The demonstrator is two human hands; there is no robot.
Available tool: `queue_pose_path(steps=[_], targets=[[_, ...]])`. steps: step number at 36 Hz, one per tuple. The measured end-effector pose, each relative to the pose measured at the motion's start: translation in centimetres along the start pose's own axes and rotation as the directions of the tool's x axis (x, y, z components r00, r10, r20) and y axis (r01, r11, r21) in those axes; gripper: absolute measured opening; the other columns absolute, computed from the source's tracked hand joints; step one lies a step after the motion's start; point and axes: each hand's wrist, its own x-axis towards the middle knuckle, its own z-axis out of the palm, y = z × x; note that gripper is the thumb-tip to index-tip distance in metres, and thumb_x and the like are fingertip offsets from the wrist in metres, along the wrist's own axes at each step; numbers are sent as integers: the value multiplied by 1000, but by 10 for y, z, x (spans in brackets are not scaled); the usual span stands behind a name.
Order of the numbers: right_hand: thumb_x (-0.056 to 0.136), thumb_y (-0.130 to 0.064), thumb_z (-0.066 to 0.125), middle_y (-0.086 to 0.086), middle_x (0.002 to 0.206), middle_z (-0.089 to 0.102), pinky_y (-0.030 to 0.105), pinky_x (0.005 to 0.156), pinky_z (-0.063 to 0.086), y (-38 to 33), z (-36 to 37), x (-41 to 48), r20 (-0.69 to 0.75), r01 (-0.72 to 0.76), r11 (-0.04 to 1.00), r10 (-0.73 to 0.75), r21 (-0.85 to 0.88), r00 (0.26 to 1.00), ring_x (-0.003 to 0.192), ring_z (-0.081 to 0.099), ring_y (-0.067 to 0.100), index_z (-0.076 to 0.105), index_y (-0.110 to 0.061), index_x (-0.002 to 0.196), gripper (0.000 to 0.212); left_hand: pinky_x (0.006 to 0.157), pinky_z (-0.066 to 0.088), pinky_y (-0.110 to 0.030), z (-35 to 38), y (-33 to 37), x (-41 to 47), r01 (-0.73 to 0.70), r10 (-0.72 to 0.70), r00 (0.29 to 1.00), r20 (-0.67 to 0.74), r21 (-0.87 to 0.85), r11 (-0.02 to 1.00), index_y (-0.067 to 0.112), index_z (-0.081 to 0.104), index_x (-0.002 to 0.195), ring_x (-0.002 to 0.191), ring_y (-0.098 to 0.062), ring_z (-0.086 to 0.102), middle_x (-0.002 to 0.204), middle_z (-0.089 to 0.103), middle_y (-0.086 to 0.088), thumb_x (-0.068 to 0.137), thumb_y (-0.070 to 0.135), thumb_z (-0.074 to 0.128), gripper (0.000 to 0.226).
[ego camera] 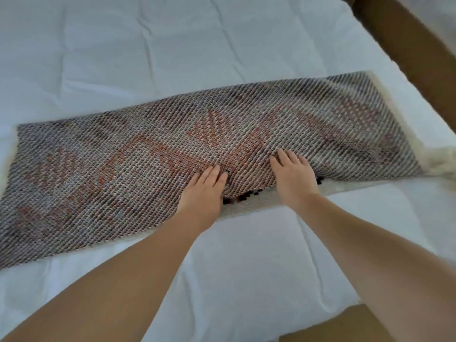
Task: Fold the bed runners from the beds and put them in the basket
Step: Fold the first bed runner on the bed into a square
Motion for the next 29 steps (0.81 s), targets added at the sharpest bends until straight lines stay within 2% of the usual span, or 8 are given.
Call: queue_pose_path(steps=[6, 8, 12, 14, 18, 21, 24, 29], targets=[[97, -15, 43, 12, 157, 21, 37, 117, 17, 36, 9, -18, 44, -6, 996, 3, 85, 999, 143, 25, 25, 19, -8, 150, 59, 117, -4, -35, 7, 5, -7, -11, 12, 1000, 13, -33, 999, 16, 1, 152, 146, -14, -9, 161, -8, 0, 101, 20, 27, 57], [93, -8, 45, 13, 156, 23, 36, 116, 18, 47, 11, -30, 38, 11, 995, -15, 100, 999, 142, 28, 25, 19, -5, 150, 62, 118, -5, -33, 5, 7, -15, -33, 33, 999, 22, -27, 999, 16, 0, 152, 146, -13, -10, 160, -8, 1, 101, 20, 27, 58], [80, 0, 57, 22, 140, 48, 47, 106, 36, 60, 21, -51, 6, 115, 992, -116, 49, 993, 126, 51, 35, 44, 1, 139, 61, 117, -10, -34, 8, 14, -26, -100, 97, 993, 71, 40, 994, 16, -2, 152, 146, -14, -13, 160, -11, 1, 101, 22, 22, 57], [79, -4, 58, 20, 138, 51, 51, 105, 37, 67, 30, -50, 2, 123, 992, -123, -18, 992, 124, 51, 37, 50, -3, 135, 57, 117, -10, -37, 14, 15, -26, -86, 81, 994, 79, 55, 995, 16, -2, 152, 146, -16, -13, 160, -10, -1, 101, 24, 23, 57], [91, -14, 46, 17, 154, 29, 52, 115, 17, 80, 36, -37, 8, -32, 998, 32, -61, 999, 142, 25, 36, 32, -11, 147, 58, 117, -10, -43, 20, 22, -19, -48, 48, 999, 19, 48, 998, 15, -4, 151, 147, -20, -10, 160, -8, -5, 99, 32, 29, 65], [94, -14, 40, 16, 157, 19, 49, 117, 13, 97, 39, -28, 4, -147, 988, 148, -55, 989, 144, 17, 34, 25, -12, 150, 58, 117, -10, -43, 20, 37, -8, -88, 87, 996, 14, 99, 991, 14, -12, 150, 146, -21, -14, 159, -14, -7, 100, 36, 25, 66], [94, -9, 40, 12, 159, 16, 40, 118, 15, 120, 39, -26, 4, -205, 979, 205, 7, 979, 145, 17, 29, 20, -13, 151, 60, 117, -10, -43, 19, 53, 6, -121, 121, 993, 5, 82, 989, 15, -9, 151, 146, -21, -15, 159, -13, -7, 100, 35, 25, 64], [91, -5, 44, 8, 151, 37, 36, 112, 28, 166, 41, -39, 3, -253, 964, 253, 83, 967, 138, 34, 25, 30, -10, 147, 58, 117, -12, -44, 19, 82, 21, -127, 127, 992, 12, 60, 990, 14, -8, 151, 145, -22, -17, 159, -14, -8, 101, 30, 23, 61]])
